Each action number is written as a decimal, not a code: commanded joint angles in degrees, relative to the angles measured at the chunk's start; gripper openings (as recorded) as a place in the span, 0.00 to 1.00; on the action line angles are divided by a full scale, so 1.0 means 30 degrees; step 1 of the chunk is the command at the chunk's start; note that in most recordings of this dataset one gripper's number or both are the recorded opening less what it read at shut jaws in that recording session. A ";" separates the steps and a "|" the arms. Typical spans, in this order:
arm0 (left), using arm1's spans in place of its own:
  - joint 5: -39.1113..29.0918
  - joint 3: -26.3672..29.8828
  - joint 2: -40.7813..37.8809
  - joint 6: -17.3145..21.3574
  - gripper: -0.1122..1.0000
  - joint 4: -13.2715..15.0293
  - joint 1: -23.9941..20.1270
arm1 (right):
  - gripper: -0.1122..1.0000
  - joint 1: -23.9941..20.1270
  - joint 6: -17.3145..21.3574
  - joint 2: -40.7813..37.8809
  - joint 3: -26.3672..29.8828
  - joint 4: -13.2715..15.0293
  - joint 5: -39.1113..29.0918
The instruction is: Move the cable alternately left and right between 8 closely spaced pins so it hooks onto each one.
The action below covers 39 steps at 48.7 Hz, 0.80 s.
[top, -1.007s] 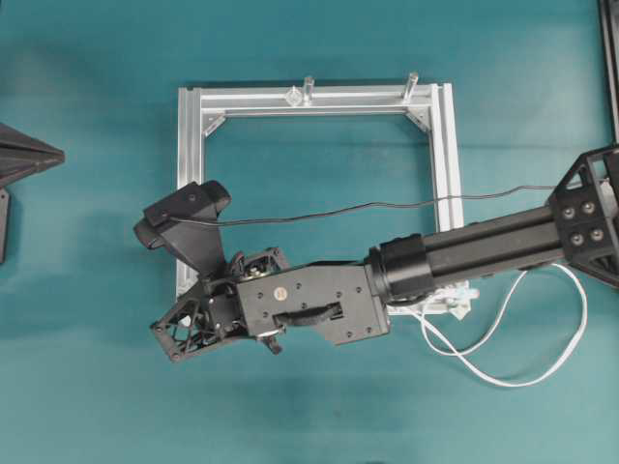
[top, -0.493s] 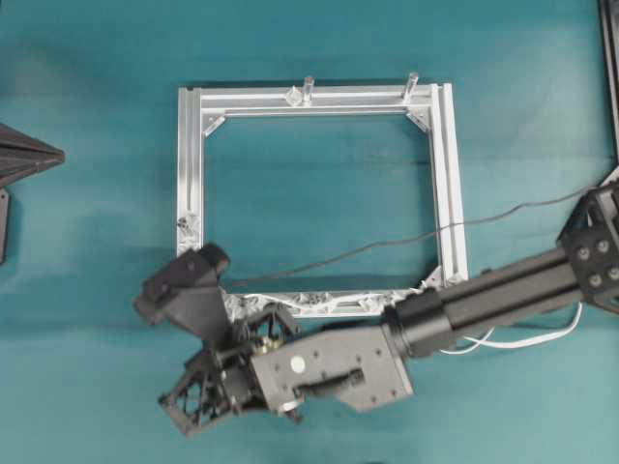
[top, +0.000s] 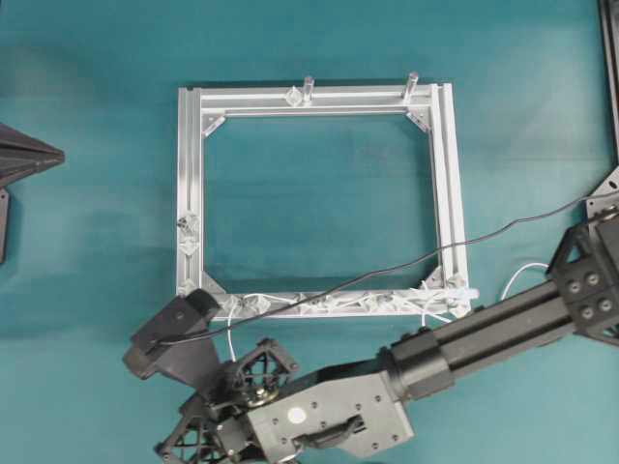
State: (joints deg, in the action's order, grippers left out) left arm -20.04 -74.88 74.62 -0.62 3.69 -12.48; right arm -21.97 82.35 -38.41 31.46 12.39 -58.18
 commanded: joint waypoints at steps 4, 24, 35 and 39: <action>0.0088 0.0176 -0.0146 -0.0088 0.10 0.0029 0.0264 | 0.22 0.0029 -0.0820 -0.0293 0.1816 0.0352 0.0059; 0.0088 0.0176 -0.0146 -0.0117 0.10 0.0029 0.0791 | 0.22 0.0762 -0.3867 -0.3398 0.7236 0.0176 -0.0352; 0.0088 0.0176 -0.0146 -0.0117 0.10 0.0029 0.0820 | 0.22 0.1406 -0.4746 -0.3691 0.7734 0.0264 -0.0469; 0.0088 0.0176 -0.0117 -0.0117 0.10 0.0029 0.0791 | 0.22 0.1787 -0.5010 -0.3691 0.7734 0.0352 -0.0410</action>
State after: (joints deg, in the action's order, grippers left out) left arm -20.04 -74.97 74.62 -0.62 3.69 -10.20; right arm -17.75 68.38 -51.24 53.09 13.01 -59.77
